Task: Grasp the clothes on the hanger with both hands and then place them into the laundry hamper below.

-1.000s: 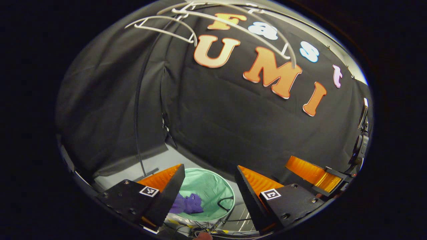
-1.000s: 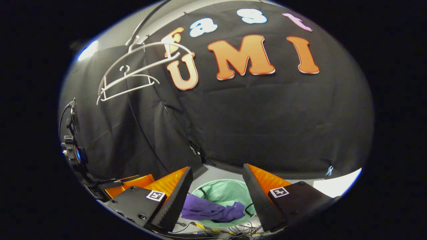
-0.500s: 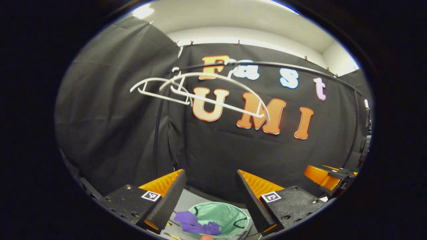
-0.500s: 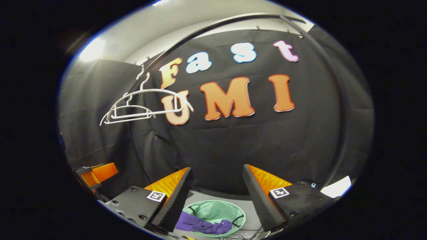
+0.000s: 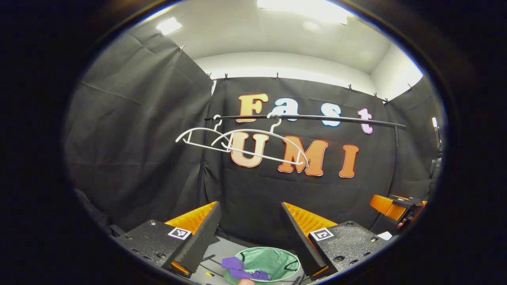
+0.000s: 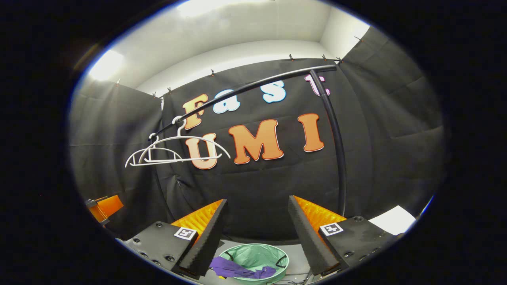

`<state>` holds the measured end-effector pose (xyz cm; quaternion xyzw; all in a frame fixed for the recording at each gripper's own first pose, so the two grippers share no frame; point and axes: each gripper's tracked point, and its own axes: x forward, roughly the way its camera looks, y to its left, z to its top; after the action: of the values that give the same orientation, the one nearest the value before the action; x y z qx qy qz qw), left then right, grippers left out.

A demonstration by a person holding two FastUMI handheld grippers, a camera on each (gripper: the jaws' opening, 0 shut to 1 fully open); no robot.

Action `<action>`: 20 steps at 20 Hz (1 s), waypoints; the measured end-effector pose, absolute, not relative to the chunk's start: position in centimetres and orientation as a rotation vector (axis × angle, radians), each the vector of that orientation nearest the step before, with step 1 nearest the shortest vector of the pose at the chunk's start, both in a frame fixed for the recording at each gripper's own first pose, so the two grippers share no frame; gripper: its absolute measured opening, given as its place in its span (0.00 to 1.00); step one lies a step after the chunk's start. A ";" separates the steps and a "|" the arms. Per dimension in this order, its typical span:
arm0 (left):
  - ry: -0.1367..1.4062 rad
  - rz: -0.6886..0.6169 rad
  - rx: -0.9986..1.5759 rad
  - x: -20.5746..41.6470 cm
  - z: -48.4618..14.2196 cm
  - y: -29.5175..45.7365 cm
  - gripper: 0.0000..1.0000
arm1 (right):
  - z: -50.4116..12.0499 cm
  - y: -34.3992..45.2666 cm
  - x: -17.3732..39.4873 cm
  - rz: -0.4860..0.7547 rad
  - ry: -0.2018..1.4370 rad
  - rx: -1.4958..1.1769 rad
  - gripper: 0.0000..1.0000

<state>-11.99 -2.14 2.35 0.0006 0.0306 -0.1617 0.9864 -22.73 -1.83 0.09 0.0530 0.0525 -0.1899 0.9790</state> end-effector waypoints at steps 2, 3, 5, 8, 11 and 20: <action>0.047 -0.299 0.021 -13.6 2.6 -0.5 0.89 | 1.1 -1.3 -24.5 -0.391 0.081 0.072 0.98; 0.035 -0.288 0.030 -14.4 2.7 0.2 0.89 | 1.6 -0.8 -25.4 -0.388 0.070 0.057 0.98; 0.017 -0.275 0.041 -15.8 2.9 1.7 0.89 | 2.2 0.1 -26.8 -0.374 0.051 0.050 0.89; -0.007 -0.266 0.022 -19.9 2.8 3.8 0.89 | 2.4 1.1 -28.5 -0.367 0.044 0.048 0.98; -0.016 -0.255 0.016 -21.0 3.3 5.2 0.89 | 3.0 1.5 -29.7 -0.381 0.028 0.043 0.98; -0.015 -0.233 -0.019 -21.2 3.0 7.4 0.89 | 4.7 2.4 -30.5 -0.398 0.015 0.016 1.00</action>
<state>-21.23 7.39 2.97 -0.0095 -0.0076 -0.1164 0.9931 -30.53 2.35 4.73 0.0077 0.0072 -0.1975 0.9803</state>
